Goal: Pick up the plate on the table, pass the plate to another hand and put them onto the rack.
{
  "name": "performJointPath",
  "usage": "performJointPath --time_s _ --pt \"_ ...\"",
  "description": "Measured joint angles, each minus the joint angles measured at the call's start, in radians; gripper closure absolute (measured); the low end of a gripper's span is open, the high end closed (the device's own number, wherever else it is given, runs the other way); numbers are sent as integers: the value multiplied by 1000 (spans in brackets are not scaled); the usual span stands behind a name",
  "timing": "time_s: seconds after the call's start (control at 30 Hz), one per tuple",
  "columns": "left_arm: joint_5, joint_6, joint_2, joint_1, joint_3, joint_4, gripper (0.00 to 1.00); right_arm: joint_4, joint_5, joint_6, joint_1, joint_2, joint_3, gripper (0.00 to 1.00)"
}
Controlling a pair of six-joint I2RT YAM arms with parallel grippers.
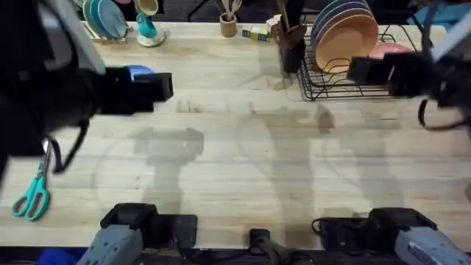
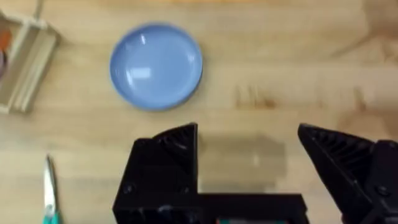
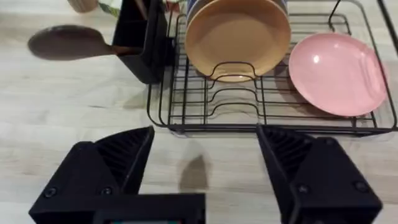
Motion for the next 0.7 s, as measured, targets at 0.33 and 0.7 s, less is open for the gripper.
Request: performJointPath --time_s 0.33,0.7 --pt "0 0 325 0 240 -172 6 -277 0 -10 0 294 318 6" --pt "0 0 387 0 243 -150 7 -276 0 -11 0 320 346 6"
